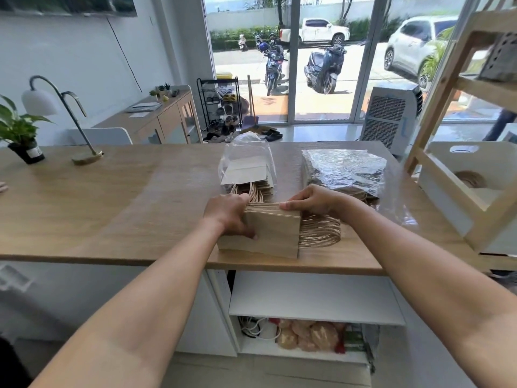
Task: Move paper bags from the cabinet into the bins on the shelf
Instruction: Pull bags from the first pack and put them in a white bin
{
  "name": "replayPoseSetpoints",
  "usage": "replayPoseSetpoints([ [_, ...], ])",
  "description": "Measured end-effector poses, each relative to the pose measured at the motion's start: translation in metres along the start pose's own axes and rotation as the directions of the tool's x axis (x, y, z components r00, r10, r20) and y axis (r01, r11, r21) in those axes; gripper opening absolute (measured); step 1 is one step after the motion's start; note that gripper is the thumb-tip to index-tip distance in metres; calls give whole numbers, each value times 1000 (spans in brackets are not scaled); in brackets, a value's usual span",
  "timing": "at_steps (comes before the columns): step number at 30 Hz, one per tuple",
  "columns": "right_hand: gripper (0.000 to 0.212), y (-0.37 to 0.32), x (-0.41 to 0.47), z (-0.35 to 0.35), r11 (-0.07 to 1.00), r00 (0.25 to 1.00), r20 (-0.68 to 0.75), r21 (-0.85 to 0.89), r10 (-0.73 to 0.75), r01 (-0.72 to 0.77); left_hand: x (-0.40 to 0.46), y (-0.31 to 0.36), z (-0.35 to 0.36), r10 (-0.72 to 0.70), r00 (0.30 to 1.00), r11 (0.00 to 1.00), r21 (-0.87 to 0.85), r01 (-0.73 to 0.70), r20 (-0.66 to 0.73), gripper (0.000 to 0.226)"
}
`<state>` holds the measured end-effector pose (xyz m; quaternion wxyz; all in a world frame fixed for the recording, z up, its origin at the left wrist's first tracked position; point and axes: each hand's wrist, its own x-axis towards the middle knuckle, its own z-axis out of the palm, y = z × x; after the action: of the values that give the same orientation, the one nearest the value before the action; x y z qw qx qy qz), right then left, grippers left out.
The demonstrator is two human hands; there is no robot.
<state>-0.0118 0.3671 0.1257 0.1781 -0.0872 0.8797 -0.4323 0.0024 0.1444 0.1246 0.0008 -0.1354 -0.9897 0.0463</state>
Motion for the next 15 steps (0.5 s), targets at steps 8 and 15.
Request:
replayPoseSetpoints([
  [8,59,-3,0,1,999,998,-9,-8,54,-54,-1,1,0,-5,1000,1000,-3,5,-7,68],
  [15,65,-10,1,-1,983,995,-32,-155,90,-94,-2,1,0,-13,1000,999,-32,13,7,63],
])
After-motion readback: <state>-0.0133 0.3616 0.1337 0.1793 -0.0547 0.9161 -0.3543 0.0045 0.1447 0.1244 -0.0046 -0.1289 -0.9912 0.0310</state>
